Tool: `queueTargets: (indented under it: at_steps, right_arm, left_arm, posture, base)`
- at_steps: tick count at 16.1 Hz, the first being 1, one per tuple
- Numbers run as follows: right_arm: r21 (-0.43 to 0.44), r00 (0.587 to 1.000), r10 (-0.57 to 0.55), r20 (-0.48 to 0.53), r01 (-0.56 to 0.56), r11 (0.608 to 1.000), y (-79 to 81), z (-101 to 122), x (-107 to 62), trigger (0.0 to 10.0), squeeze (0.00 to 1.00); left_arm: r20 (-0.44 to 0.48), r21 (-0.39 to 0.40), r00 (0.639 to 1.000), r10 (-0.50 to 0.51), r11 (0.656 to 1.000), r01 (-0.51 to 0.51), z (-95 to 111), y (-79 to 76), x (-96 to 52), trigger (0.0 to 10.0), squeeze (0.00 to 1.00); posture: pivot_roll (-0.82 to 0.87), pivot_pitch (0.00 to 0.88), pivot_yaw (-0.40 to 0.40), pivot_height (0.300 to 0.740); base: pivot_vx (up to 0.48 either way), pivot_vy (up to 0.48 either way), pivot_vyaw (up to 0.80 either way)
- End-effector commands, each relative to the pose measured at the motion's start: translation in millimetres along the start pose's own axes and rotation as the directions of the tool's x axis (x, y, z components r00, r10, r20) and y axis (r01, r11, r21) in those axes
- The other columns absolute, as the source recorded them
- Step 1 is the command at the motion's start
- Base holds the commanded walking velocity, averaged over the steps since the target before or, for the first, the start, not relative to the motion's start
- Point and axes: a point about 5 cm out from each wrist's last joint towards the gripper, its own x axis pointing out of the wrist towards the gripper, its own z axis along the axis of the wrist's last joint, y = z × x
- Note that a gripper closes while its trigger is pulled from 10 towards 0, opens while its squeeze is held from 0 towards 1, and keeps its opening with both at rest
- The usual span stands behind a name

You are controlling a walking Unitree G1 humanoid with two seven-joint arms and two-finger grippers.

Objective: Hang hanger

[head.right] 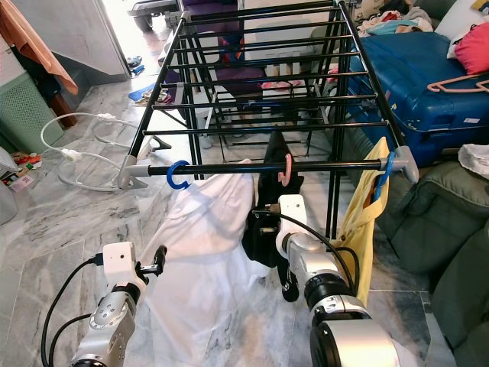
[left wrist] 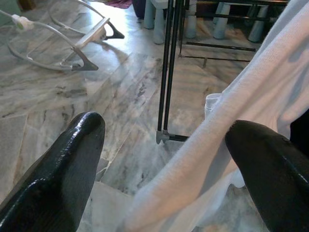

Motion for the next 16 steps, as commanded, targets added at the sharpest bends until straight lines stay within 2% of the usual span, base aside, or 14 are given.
queueTargets:
  at_steps: [1, 2, 6, 9, 10, 11, 14, 16]
  right_arm:
    - [-0.016, 1.000, 0.010, 0.006, -0.010, 1.000, 3.5, -3, 0.5, 10.0, 1.00]
    - [-0.092, 0.999, -0.007, 0.044, 0.011, 0.996, 1.4, -1, -0.6, 10.0, 1.00]
    - [-0.110, 0.998, -0.025, 0.062, 0.032, 0.993, -0.7, -13, -3.9, 10.0, 1.00]
    - [-0.179, 0.981, -0.065, 0.180, 0.098, 0.979, -8.9, -8, -10.5, 10.0, 1.00]
    - [-0.171, 0.977, -0.074, 0.201, 0.110, 0.979, -10.9, -8, -12.9, 10.0, 1.00]
    - [-0.204, 0.967, -0.079, 0.244, 0.130, 0.970, -14.7, -10, -18.1, 10.0, 1.00]
    - [-0.170, 0.945, -0.126, 0.302, 0.183, 0.968, -27.7, -23, -32.3, 10.0, 1.00]
    - [-0.163, 0.939, -0.124, 0.320, 0.183, 0.969, -27.2, -28, -37.9, 10.0, 1.00]
  left_arm:
    - [0.005, 0.013, 1.000, -0.002, 1.000, 0.002, 3, 4.2, 0.4, 10.0, 0.00]
    - [0.003, 0.011, 1.000, -0.001, 1.000, 0.001, 3, 4.1, 0.4, 10.0, 0.00]
    - [-0.011, 0.007, 1.000, -0.001, 1.000, 0.001, 0, 1.5, -0.2, 10.0, 0.00]
    - [-0.002, 0.008, 1.000, 0.006, 1.000, -0.006, 3, 2.2, 1.5, 10.0, 0.00]
    - [0.017, 0.007, 1.000, 0.012, 1.000, -0.012, 6, 3.5, 1.7, 10.0, 0.00]
    - [0.054, 0.002, 0.998, 0.017, 1.000, -0.017, 13, 5.6, 1.6, 10.0, 0.00]
    - [0.047, -0.008, 0.999, 0.024, 1.000, -0.023, 13, 8.4, 0.9, 10.0, 0.00]
    - [0.041, 0.001, 0.999, 0.024, 1.000, -0.024, 10, 9.9, 0.0, 10.0, 0.00]
  posture:
    - [-0.10, 0.000, 0.123, 0.740]
    - [-0.11, 0.000, 0.131, 0.740]
    - [-0.12, 0.000, 0.136, 0.740]
    - [-0.13, 0.000, 0.145, 0.740]
    - [-0.13, 0.000, 0.145, 0.740]
    - [-0.14, 0.000, 0.149, 0.740]
    - [-0.15, 0.000, 0.154, 0.740]
    - [-0.16, 0.000, 0.158, 0.740]
  base:
    - [0.000, 0.000, 0.00]
    - [0.000, 0.000, 0.00]
    - [0.000, 0.000, 0.00]
    - [0.000, 0.000, 0.00]
    - [0.000, 0.000, 0.00]
    - [0.000, 0.000, 0.00]
    - [0.000, 0.000, 0.00]
    - [0.000, 0.000, 0.00]
